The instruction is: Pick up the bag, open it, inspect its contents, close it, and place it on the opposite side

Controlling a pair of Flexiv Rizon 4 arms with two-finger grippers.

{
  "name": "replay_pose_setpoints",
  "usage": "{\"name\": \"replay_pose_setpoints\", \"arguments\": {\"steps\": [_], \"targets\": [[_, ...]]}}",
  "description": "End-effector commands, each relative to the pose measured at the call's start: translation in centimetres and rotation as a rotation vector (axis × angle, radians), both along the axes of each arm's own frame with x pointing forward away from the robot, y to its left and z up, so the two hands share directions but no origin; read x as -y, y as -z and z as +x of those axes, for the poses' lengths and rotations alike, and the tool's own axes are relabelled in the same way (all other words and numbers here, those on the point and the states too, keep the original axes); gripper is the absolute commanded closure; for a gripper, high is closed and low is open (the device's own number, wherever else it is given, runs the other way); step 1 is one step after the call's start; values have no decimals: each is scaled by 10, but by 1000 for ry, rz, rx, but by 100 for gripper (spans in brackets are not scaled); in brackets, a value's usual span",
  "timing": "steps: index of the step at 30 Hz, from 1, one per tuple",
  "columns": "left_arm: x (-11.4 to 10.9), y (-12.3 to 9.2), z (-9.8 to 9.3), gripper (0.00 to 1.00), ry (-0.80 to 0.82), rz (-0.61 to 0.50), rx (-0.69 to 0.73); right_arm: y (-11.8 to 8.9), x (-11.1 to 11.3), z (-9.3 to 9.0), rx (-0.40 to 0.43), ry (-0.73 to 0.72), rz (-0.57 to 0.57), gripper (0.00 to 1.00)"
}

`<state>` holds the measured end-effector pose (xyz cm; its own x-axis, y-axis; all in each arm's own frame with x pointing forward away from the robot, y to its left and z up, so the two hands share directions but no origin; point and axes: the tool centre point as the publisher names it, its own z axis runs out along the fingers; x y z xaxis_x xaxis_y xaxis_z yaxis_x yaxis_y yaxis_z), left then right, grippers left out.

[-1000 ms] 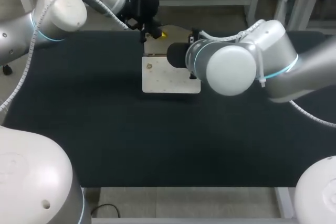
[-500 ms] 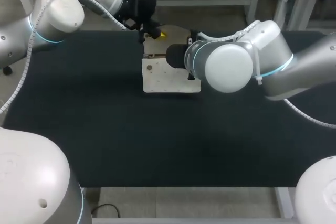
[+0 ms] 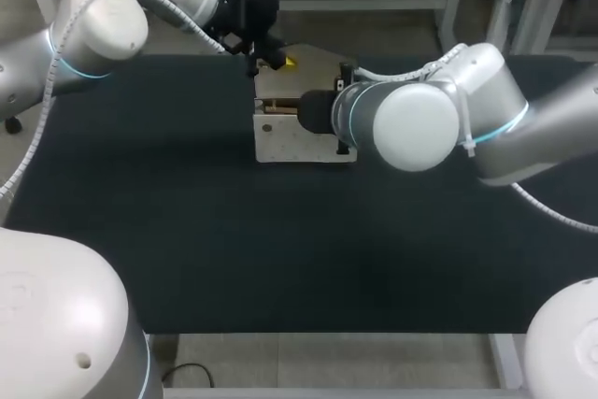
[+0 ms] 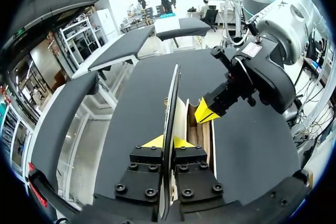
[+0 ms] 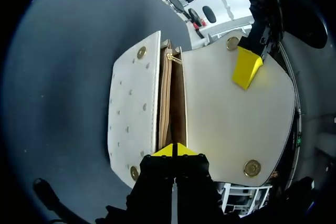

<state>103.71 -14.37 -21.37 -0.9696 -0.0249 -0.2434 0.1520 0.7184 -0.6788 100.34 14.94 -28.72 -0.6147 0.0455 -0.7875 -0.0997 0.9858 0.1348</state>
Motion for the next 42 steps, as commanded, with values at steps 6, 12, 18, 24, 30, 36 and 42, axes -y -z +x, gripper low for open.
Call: {"name": "replay_pose_setpoints", "arguments": {"steps": [6, 12, 18, 24, 30, 36, 42], "targets": [[-1, -11, -22, 100, -15, 11, 38, 5, 3, 3, 18, -8, 13, 100], [1, -10, -24, 100, -5, 16, 42, 1, 0, 10, 36, -7, 13, 100], [-1, -12, -21, 100, -27, -12, 35, 7, -4, 8, 18, -18, 6, 100], [-1, -9, -17, 100, -28, -48, -7, 17, -5, 3, -13, -25, 4, 100], [-3, -7, -16, 100, -3, -76, -58, 25, -4, -1, -60, -27, -6, 100], [-2, -2, -14, 100, 28, -69, -109, 31, -2, 4, -88, -18, -17, 100], [2, -1, -10, 100, 41, -39, -134, 30, -4, 14, -103, -22, -26, 100]]}}
